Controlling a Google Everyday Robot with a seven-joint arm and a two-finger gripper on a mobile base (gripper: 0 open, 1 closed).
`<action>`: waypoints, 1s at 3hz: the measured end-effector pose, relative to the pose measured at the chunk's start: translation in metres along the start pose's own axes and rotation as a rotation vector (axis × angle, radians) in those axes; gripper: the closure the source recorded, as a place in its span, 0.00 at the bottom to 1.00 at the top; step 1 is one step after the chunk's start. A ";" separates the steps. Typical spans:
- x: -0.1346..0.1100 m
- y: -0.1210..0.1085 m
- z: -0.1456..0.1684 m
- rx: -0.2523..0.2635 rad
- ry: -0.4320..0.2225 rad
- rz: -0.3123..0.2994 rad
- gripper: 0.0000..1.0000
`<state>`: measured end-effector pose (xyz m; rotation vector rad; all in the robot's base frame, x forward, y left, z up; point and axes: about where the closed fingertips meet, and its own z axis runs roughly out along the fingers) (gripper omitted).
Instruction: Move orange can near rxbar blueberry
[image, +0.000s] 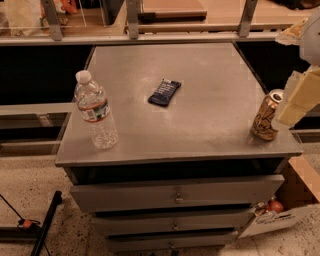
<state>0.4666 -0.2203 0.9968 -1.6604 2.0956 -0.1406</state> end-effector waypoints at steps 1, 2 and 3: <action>0.017 -0.012 0.023 -0.013 -0.001 0.029 0.00; 0.033 -0.021 0.041 -0.022 -0.009 0.060 0.00; 0.044 -0.024 0.057 -0.033 -0.028 0.087 0.00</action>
Offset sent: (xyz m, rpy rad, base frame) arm 0.0452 -0.0483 -0.0607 0.0650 0.0448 -0.0782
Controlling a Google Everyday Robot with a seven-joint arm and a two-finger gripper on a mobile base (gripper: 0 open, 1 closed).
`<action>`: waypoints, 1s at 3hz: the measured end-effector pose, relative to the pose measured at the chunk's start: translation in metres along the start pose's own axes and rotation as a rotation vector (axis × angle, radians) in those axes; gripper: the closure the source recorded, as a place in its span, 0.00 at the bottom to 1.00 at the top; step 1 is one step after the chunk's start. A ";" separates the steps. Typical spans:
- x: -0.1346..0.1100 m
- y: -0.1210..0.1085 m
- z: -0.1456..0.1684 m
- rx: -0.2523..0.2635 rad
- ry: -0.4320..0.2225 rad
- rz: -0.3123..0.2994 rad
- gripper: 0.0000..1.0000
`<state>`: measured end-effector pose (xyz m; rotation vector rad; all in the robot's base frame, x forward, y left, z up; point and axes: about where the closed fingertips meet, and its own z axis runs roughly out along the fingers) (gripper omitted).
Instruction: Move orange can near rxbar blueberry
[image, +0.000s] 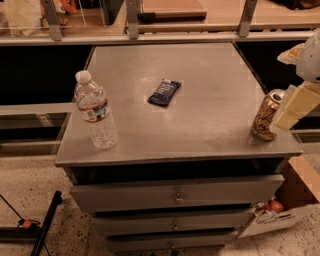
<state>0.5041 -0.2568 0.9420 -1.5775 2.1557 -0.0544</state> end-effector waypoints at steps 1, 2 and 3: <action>0.006 -0.003 0.011 -0.015 -0.013 0.022 0.00; 0.012 -0.007 0.020 -0.032 -0.016 0.047 0.00; 0.020 -0.011 0.032 -0.048 -0.010 0.065 0.00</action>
Offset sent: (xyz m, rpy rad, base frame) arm 0.0176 -0.0169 -0.0297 0.0607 0.0584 -0.0482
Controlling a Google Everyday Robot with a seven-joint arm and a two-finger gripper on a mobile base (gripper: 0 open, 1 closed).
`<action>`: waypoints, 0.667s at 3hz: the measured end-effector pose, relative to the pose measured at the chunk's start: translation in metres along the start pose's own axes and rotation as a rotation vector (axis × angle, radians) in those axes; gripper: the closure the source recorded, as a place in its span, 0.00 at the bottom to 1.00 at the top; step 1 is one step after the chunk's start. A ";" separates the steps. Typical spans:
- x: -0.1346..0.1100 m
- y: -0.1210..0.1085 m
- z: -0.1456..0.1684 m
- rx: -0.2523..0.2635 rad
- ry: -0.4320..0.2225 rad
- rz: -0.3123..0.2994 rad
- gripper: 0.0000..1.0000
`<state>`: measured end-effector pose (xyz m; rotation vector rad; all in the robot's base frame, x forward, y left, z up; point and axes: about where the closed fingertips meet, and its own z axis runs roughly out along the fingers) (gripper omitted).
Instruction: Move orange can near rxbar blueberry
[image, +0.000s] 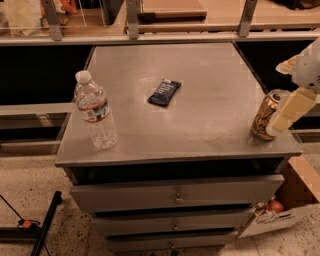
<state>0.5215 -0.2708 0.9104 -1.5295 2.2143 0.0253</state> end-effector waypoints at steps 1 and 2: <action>0.007 -0.002 0.009 -0.013 0.009 0.013 0.18; 0.010 -0.002 0.013 -0.021 0.020 0.015 0.41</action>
Offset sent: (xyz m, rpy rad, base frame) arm 0.0052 -0.0097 -0.0203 -0.0175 0.0451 -0.0148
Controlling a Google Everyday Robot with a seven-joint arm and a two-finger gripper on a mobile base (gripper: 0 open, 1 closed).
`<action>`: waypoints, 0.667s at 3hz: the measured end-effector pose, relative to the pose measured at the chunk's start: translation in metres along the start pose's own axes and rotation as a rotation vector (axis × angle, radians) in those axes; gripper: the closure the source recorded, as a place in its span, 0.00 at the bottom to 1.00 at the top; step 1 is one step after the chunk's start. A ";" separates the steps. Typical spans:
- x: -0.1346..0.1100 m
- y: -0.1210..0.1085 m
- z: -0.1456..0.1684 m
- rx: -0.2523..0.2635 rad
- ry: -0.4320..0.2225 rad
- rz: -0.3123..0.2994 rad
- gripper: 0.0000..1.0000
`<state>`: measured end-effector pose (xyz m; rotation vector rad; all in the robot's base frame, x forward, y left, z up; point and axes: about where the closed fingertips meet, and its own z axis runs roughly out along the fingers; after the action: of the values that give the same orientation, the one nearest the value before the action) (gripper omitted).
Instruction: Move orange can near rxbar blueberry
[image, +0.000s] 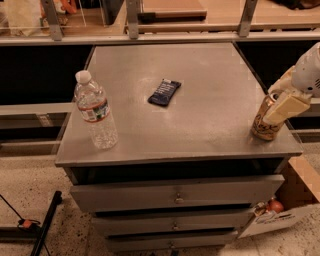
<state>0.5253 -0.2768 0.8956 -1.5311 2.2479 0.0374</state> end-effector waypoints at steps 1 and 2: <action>0.000 -0.001 0.000 -0.009 0.010 -0.007 0.64; -0.012 -0.003 -0.006 -0.015 0.004 -0.034 0.87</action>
Offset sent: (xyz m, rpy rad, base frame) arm 0.0093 0.0162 0.0251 -0.0108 0.0013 0.0713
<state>0.5297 -0.2694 0.9059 -1.5781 2.2291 0.0414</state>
